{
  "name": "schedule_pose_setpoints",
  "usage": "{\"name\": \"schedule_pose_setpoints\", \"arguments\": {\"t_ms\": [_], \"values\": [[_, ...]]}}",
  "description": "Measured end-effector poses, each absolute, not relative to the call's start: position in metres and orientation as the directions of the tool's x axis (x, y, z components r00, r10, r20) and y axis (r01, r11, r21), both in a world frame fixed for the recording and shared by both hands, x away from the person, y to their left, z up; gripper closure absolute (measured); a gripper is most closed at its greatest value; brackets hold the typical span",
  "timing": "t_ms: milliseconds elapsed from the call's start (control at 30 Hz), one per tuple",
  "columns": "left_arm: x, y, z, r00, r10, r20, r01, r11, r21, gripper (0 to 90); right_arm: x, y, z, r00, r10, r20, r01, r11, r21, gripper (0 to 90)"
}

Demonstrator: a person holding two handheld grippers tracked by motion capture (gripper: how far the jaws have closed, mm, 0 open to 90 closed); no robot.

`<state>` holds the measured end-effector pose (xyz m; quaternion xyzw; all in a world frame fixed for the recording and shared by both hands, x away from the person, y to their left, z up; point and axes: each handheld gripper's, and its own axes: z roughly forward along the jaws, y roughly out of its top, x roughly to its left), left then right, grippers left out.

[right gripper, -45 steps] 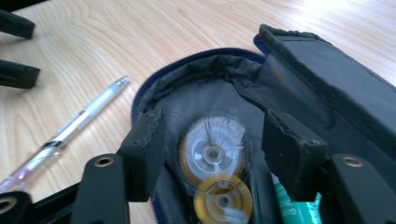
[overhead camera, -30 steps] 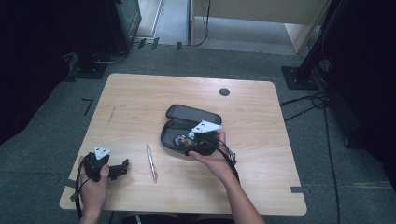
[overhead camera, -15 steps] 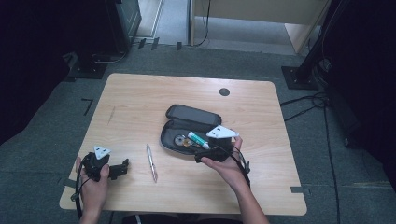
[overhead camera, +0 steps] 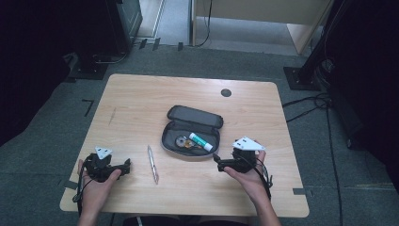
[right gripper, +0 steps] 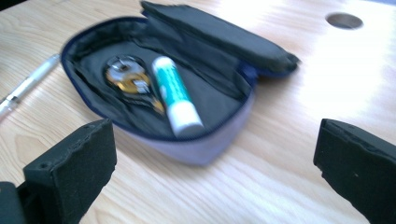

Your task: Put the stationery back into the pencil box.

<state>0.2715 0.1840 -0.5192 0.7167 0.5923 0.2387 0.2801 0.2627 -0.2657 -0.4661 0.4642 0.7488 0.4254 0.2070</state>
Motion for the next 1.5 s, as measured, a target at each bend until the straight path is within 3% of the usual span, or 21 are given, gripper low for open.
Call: {"name": "schedule_pose_setpoints", "arguments": {"t_ms": [200,500,1300,1500], "values": [[0.271,0.188,-0.517,0.204,0.978,-0.043,0.72,-0.12,0.684,0.0,0.25,-0.29,-0.478,-0.434,0.896,0.088,0.542,0.182,0.82,0.0],[0.272,0.182,-0.511,0.197,0.979,-0.052,0.719,-0.108,0.687,0.0,0.239,-0.322,-0.487,-0.379,0.92,0.098,0.56,0.144,0.816,0.0],[0.278,0.123,-0.492,0.321,0.943,-0.091,0.696,-0.17,0.697,0.0,0.22,-0.369,-0.512,-0.266,0.961,0.078,0.615,0.107,0.781,0.0],[0.28,0.113,-0.495,0.335,0.937,-0.101,0.698,-0.175,0.695,9.0,0.216,-0.378,-0.522,-0.22,0.974,0.058,0.646,0.101,0.757,2.4]]}}
